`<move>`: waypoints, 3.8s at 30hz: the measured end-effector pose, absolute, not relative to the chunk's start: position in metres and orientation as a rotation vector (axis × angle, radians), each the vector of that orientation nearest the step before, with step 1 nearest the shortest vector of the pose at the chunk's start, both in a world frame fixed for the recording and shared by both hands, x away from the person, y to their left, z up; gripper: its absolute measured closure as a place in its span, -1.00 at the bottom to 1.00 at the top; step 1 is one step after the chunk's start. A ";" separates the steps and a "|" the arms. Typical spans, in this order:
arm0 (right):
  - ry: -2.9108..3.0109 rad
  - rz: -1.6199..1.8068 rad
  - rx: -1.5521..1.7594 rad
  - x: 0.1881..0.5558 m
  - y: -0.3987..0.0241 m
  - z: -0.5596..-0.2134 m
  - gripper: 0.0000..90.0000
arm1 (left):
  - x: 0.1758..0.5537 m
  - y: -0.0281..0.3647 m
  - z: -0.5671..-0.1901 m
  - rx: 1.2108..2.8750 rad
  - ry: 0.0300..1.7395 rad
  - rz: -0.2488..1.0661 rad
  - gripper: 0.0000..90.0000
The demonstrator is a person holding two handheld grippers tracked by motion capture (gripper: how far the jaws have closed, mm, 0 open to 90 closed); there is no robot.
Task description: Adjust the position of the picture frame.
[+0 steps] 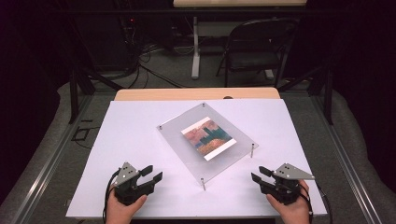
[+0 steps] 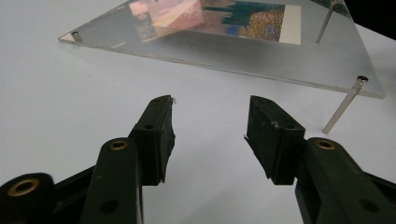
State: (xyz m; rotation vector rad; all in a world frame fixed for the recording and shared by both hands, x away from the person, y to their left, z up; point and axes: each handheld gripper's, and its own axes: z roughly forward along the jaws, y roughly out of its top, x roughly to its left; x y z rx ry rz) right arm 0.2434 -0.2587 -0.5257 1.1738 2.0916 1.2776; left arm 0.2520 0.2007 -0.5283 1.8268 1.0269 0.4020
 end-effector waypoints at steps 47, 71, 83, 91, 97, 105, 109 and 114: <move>2.110 1.164 1.264 0.305 -0.284 -0.522 0.61 | 0.239 0.118 -0.527 1.963 0.921 0.161 0.36; 2.194 1.130 1.275 0.337 -0.267 -0.548 0.65 | 0.246 0.090 -0.550 2.032 0.919 0.121 0.36; 2.179 1.155 1.276 0.345 -0.267 -0.552 0.89 | 0.251 0.076 -0.553 2.026 0.912 0.141 0.48; 2.185 1.177 1.280 0.347 -0.269 -0.553 0.88 | 0.253 0.072 -0.552 2.018 0.901 0.156 0.83; 2.196 1.184 1.267 0.351 -0.268 -0.553 0.87 | 0.252 0.071 -0.552 2.023 0.882 0.165 0.89; 2.197 1.161 1.239 0.349 -0.266 -0.553 0.89 | 0.253 0.073 -0.552 2.018 0.881 0.155 0.89; 2.199 1.162 1.238 0.349 -0.266 -0.553 0.89 | 0.254 0.074 -0.552 2.021 0.880 0.148 0.89; 2.213 1.162 1.233 0.348 -0.265 -0.553 0.90 | 0.254 0.078 -0.551 2.026 0.888 0.145 0.89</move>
